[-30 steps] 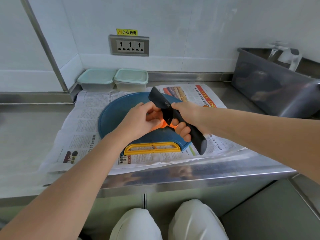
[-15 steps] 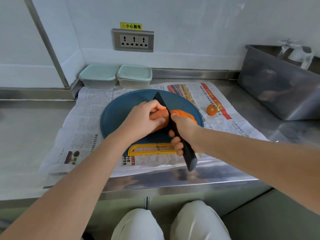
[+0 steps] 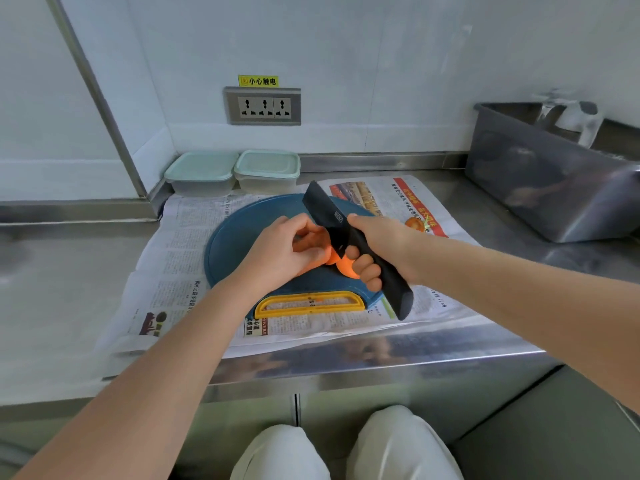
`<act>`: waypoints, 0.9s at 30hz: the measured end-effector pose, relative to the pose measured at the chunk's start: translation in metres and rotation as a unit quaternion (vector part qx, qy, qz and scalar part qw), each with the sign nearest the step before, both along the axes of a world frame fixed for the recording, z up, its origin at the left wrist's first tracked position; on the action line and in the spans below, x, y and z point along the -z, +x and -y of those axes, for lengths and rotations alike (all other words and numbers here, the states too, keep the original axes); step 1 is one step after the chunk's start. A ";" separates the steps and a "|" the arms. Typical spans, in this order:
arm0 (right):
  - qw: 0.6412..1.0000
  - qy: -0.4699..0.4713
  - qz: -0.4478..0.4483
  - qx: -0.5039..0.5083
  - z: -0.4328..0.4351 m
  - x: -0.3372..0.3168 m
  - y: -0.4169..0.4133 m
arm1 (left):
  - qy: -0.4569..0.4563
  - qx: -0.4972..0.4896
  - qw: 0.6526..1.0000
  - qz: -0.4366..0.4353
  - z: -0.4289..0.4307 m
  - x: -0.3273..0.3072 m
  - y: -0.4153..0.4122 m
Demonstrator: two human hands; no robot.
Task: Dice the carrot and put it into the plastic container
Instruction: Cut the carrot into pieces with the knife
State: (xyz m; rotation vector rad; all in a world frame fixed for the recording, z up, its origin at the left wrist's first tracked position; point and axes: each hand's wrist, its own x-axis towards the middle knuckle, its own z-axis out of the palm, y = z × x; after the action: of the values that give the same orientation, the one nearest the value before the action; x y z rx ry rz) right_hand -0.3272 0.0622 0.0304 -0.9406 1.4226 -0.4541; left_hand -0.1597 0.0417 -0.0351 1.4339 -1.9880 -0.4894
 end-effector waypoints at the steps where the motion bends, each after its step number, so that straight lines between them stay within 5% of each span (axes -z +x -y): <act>1: 1.000 -0.004 0.001 -0.003 0.000 -0.003 -0.003 | 0.001 -0.003 1.000 0.004 0.000 0.000 0.000; 27: 0.999 -0.010 -0.040 -0.029 -0.008 -0.012 -0.011 | 0.009 -0.011 1.000 0.021 -0.004 -0.002 -0.003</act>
State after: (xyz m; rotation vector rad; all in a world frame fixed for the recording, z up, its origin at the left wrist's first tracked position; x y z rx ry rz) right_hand -0.3378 0.0698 0.0428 -1.0238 1.4614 -0.3915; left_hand -0.1627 0.0462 -0.0331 1.4862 -2.0030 -0.4720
